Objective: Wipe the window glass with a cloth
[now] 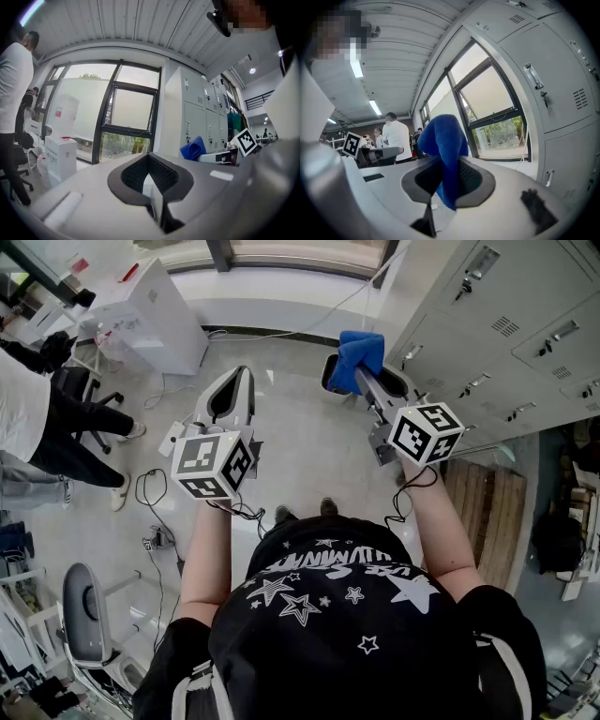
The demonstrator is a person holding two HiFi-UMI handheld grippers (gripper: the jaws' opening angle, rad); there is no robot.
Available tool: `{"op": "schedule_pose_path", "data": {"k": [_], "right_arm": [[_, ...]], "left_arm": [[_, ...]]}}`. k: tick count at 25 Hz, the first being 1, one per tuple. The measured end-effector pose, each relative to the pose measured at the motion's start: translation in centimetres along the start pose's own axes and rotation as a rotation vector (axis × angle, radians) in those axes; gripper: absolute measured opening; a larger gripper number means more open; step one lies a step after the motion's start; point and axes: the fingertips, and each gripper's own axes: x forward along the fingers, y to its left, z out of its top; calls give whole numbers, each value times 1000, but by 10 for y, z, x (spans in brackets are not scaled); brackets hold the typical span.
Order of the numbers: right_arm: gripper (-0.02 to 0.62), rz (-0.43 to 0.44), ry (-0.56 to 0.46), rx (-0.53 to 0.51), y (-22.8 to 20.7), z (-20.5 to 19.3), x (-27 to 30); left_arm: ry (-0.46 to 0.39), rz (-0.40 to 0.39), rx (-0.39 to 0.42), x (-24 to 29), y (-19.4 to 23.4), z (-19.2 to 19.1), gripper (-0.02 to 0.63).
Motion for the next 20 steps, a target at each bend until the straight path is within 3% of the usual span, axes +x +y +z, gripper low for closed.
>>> {"op": "schedule_pose_path", "data": {"k": [13, 20], "right_arm": [[74, 101, 50, 4, -20, -7, 5], [74, 187, 21, 9, -16, -1, 1]], "left_arm": [[17, 108, 5, -2, -23, -7, 8], [25, 154, 18, -7, -40, -12, 8]]}}
